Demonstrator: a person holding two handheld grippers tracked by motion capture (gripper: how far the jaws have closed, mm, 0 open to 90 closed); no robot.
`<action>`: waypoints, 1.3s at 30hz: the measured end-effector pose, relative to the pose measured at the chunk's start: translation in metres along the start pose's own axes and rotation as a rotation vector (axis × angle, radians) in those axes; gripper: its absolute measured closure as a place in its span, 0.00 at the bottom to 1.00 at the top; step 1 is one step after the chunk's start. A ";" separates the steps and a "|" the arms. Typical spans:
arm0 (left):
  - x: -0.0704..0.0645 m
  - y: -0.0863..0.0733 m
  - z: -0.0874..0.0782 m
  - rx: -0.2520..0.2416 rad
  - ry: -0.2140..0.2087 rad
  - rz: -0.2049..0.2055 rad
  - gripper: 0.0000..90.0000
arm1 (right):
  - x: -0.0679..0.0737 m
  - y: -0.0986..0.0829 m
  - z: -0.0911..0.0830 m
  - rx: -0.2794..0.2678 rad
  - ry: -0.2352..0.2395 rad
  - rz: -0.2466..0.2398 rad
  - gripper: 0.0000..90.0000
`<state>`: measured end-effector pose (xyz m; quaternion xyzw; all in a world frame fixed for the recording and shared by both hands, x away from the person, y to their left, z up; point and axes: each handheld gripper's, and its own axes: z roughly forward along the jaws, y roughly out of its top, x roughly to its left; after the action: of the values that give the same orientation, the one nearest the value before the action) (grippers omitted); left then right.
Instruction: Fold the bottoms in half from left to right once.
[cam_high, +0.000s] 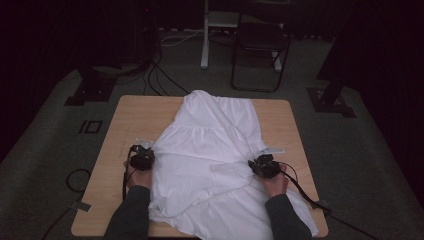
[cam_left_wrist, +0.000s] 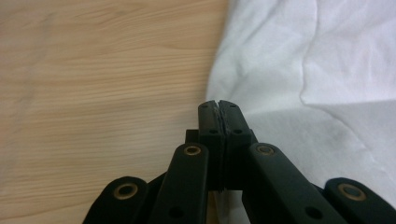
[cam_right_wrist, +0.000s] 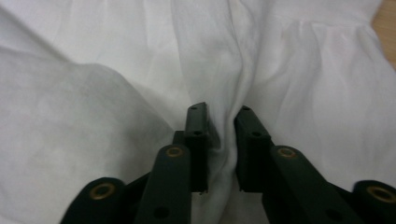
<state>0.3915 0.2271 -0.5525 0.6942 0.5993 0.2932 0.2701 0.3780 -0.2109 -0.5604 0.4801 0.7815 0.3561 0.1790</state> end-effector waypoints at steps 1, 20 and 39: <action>0.004 0.000 0.000 0.001 0.003 -0.012 0.99 | 0.003 0.002 0.002 0.004 0.005 -0.009 0.81; -0.011 -0.007 -0.061 -0.235 -0.298 -0.029 0.99 | 0.013 0.015 -0.047 -0.198 -0.083 -0.072 0.98; -0.062 -0.032 -0.065 -0.107 -0.408 0.147 0.64 | -0.030 -0.017 -0.052 -0.124 -0.146 0.068 0.66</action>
<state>0.3158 0.1715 -0.5362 0.7655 0.4636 0.1969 0.4003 0.3493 -0.2619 -0.5388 0.5192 0.7259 0.3738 0.2526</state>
